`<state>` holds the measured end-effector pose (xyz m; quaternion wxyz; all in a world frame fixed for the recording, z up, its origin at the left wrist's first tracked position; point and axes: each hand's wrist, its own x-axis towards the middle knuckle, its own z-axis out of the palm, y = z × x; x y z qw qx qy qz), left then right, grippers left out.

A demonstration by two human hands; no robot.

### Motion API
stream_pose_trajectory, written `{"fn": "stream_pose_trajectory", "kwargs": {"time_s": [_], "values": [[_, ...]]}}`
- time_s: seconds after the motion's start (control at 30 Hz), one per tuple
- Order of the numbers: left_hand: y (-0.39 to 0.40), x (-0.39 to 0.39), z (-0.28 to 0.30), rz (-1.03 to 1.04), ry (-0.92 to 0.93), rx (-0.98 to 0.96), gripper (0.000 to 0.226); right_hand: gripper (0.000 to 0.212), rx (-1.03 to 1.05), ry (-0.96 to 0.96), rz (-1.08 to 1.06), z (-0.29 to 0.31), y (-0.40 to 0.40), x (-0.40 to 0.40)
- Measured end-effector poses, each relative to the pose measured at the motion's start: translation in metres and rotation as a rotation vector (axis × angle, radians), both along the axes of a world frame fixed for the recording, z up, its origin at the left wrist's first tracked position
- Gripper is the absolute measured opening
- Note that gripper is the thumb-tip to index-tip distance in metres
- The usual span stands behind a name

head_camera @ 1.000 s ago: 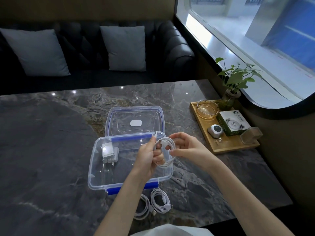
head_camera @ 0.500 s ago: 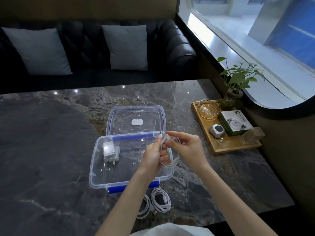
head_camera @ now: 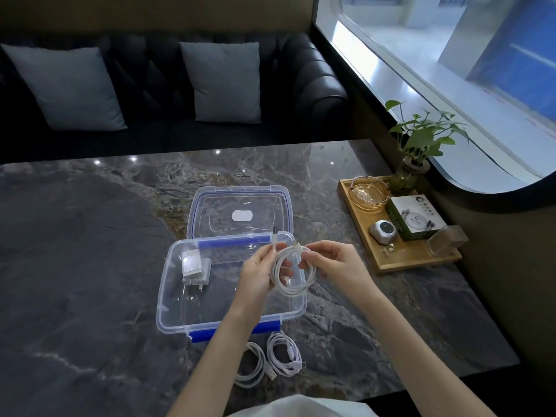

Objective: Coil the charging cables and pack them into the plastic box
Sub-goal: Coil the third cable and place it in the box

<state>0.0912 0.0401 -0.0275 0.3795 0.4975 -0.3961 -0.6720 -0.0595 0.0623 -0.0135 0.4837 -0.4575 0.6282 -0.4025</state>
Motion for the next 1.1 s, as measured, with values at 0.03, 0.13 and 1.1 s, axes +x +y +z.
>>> {"fn": "stream_pose_trajectory", "kwargs": {"time_s": [0.03,0.13,1.1], "values": [[0.001,0.001,0.0,-0.007,0.002,-0.048,0.025,0.012,-0.004,-0.005,-0.024,0.0,0.0,0.001],[0.002,0.007,-0.001,-0.042,-0.022,-0.213,0.026,0.009,0.013,-0.05,-0.075,0.0,-0.001,0.001],[0.006,0.023,0.001,-0.05,-0.108,-0.268,0.028,0.013,0.144,-0.216,0.028,-0.005,-0.003,-0.001]]}}
